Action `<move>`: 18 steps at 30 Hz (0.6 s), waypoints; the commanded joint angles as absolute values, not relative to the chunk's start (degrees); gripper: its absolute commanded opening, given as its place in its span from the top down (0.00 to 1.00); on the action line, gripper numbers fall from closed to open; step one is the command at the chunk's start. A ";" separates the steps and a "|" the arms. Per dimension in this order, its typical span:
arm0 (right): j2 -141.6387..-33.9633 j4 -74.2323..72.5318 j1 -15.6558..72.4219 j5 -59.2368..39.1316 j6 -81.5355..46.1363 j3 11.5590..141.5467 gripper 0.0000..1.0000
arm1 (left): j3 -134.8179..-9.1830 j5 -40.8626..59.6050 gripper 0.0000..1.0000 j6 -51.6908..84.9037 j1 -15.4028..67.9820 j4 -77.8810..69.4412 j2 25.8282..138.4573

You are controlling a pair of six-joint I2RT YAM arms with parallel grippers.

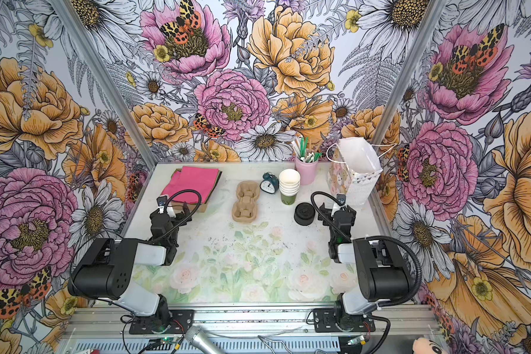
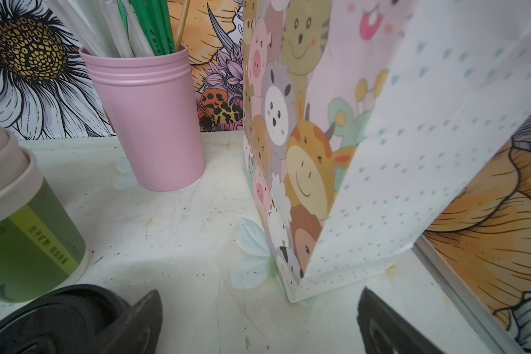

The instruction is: Pack the takeout coffee

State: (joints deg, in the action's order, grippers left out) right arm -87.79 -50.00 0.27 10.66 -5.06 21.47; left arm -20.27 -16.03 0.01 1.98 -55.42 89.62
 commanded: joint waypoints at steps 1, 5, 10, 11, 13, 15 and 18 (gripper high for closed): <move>-88.15 -50.87 -0.09 10.24 -5.14 22.06 0.00 | -20.86 -15.21 0.01 0.00 1.76 -55.62 88.95; -88.15 -50.85 -0.09 10.26 -5.19 22.14 0.00 | -20.90 -15.21 0.01 0.00 1.76 -55.60 89.01; -88.11 -50.71 -0.18 10.11 -5.18 22.06 0.01 | -20.89 -15.21 0.01 0.00 1.76 -55.61 88.99; -88.15 -50.71 -0.15 10.14 -5.19 22.07 0.01 | -20.92 -15.21 0.01 0.00 1.76 -55.57 88.95; -88.10 -50.76 -0.18 10.12 -5.19 22.06 0.01 | -21.04 -14.72 0.01 0.02 1.50 -55.38 88.96; -88.13 -50.72 -0.18 10.15 -5.18 22.06 0.01 | -21.10 -13.59 0.01 0.27 0.98 -55.02 88.86; -88.15 -50.74 -0.16 10.17 -5.16 22.06 0.00 | -21.09 -13.61 0.01 0.27 1.01 -55.02 88.81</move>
State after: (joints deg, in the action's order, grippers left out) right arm -87.79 -50.00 0.27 10.66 -5.06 21.47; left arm -20.27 -15.31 0.03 1.58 -55.00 89.62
